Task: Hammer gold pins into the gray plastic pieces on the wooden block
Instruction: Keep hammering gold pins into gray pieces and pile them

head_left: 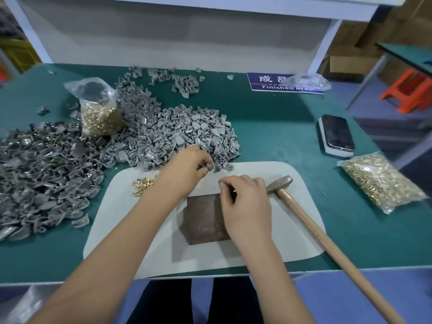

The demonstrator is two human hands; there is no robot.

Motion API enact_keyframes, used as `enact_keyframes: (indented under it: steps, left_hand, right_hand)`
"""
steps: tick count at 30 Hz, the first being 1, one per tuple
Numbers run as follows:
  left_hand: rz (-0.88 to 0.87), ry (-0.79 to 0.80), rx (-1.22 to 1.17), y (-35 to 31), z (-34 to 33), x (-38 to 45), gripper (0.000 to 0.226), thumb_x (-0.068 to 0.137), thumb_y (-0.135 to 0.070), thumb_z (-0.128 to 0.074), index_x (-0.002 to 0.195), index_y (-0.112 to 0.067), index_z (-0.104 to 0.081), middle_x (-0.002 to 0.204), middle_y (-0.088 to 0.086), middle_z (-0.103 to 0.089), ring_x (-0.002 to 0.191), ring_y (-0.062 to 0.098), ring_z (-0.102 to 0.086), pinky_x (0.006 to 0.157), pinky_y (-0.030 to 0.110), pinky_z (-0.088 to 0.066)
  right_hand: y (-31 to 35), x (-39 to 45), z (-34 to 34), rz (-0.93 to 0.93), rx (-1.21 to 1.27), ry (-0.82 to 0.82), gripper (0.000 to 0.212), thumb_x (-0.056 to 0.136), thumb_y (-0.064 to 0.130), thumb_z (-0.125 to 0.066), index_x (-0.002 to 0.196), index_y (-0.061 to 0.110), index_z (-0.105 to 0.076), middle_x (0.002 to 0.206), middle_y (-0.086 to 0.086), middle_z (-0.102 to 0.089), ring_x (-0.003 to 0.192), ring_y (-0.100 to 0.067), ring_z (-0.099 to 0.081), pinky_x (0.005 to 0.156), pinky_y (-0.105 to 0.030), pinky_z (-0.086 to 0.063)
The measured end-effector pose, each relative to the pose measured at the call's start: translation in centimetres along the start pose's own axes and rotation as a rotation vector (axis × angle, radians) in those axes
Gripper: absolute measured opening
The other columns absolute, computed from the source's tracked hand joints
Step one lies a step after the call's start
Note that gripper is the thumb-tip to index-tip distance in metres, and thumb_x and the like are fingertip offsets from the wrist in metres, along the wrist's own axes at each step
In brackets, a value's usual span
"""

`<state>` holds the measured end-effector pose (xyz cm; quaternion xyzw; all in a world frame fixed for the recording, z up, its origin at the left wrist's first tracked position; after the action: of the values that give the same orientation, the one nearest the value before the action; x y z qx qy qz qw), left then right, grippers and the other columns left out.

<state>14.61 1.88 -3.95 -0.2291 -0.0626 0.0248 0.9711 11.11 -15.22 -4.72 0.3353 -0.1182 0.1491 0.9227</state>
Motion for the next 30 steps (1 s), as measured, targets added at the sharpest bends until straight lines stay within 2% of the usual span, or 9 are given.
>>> enact_keyframes:
  steps: [5, 8, 13, 16, 19, 23, 25, 27, 30]
  left_hand:
    - [-0.022, 0.017, -0.025, 0.0, 0.2, 0.0, 0.031, 0.096, -0.012, -0.065, 0.126, -0.013, -0.066, 0.115, 0.004, -0.065, 0.104, 0.023, -0.062, 0.094, 0.039, -0.05]
    - [-0.033, -0.086, -0.085, 0.3, 0.1, -0.4, 0.036, 0.096, -0.013, -0.065, 0.131, -0.017, -0.065, 0.114, 0.002, -0.068, 0.103, 0.018, -0.063, 0.094, 0.037, -0.051]
    - [0.035, -0.245, -0.43, 0.8, -0.2, -2.6, 0.043, 0.096, -0.016, -0.068, 0.136, -0.029, -0.061, 0.104, -0.015, -0.065, 0.094, -0.005, -0.061, 0.082, 0.005, -0.044]
    - [0.062, -0.312, -0.783, 0.7, -0.2, -4.9, 0.029, 0.098, -0.011, -0.064, 0.122, -0.026, -0.069, 0.104, -0.011, -0.072, 0.094, 0.004, -0.068, 0.075, 0.02, -0.058]
    - [0.109, -0.37, -1.021, 0.8, -0.5, -7.4, 0.022, 0.1, -0.012, -0.062, 0.115, -0.024, -0.07, 0.097, -0.002, -0.074, 0.091, 0.013, -0.072, 0.067, 0.021, -0.057]
    - [0.176, -0.452, -1.036, 2.2, -1.2, -10.5, 0.019, 0.097, -0.012, -0.067, 0.103, -0.03, -0.067, 0.103, 0.002, -0.075, 0.086, 0.011, -0.073, 0.062, 0.016, -0.052]
    - [0.155, -0.539, -1.026, 3.2, -0.7, -11.9, 0.025, 0.095, -0.01, -0.069, 0.097, -0.035, -0.065, 0.116, -0.003, -0.073, 0.095, 0.01, -0.072, 0.07, 0.019, -0.055]
    - [0.12, -0.596, -0.966, 4.4, 0.3, -13.1, 0.023, 0.096, -0.015, -0.07, 0.095, -0.037, -0.062, 0.12, -0.007, -0.072, 0.102, 0.011, -0.071, 0.076, 0.02, -0.056]
    - [0.191, -0.589, -0.869, 6.1, 1.2, -14.4, 0.006, 0.093, -0.038, -0.068, 0.096, -0.036, -0.064, 0.094, -0.01, -0.074, 0.076, 0.008, -0.067, 0.064, 0.019, -0.052]
  right_hand:
    - [-0.1, 0.0, 0.0, -0.012, -0.002, 0.008, 0.018, 0.099, 0.031, -0.055, 0.099, 0.028, -0.073, 0.091, 0.011, -0.066, 0.091, -0.017, -0.041, 0.074, -0.037, -0.044]
    - [-0.1, 0.0, 0.0, -0.011, -0.011, 0.004, 0.018, 0.1, 0.031, -0.055, 0.1, 0.029, -0.073, 0.091, 0.012, -0.066, 0.092, -0.016, -0.04, 0.072, -0.035, -0.042]
    - [-0.1, 0.0, 0.1, 0.007, -0.002, 0.002, 0.017, 0.1, 0.031, -0.056, 0.101, 0.029, -0.073, 0.093, 0.012, -0.067, 0.094, -0.019, -0.043, 0.072, -0.037, -0.045]
    - [-0.2, -0.1, 0.1, 0.008, -0.004, 0.019, 0.018, 0.1, 0.031, -0.055, 0.102, 0.03, -0.073, 0.095, 0.012, -0.067, 0.096, -0.019, -0.044, 0.073, -0.038, -0.046]
    - [0.1, 0.0, 0.3, 0.011, -0.016, 0.012, 0.018, 0.101, 0.03, -0.056, 0.102, 0.029, -0.074, 0.095, 0.011, -0.068, 0.095, -0.02, -0.045, 0.075, -0.039, -0.047]
    - [0.6, 0.0, 0.6, 0.03, -0.136, 0.009, 0.018, 0.101, 0.028, -0.055, 0.1, 0.028, -0.074, 0.096, 0.008, -0.071, 0.094, -0.024, -0.048, 0.083, -0.041, -0.04]
    - [1.3, 0.0, 0.6, 0.062, -0.199, 0.019, 0.018, 0.1, 0.029, -0.054, 0.097, 0.03, -0.071, 0.094, 0.009, -0.069, 0.094, -0.023, -0.05, 0.083, -0.039, -0.032]
    - [2.4, 0.3, 0.1, 0.095, -0.171, 0.056, 0.018, 0.1, 0.03, -0.052, 0.096, 0.03, -0.069, 0.095, 0.01, -0.068, 0.095, -0.021, -0.054, 0.087, -0.041, -0.036]
    - [4.3, 0.4, -1.3, 0.139, 0.004, 0.167, 0.017, 0.1, 0.026, -0.055, 0.092, 0.026, -0.07, 0.092, 0.009, -0.069, 0.089, -0.02, -0.06, 0.087, -0.045, -0.047]
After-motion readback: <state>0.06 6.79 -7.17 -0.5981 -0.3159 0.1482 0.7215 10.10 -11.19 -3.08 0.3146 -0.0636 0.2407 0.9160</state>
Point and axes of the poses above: each hand's wrist, its own x-axis towards the middle knuckle, its own z-axis out of the back of the hand, y = z × x, the point moved 2 cm from there along x, towards the middle knuckle
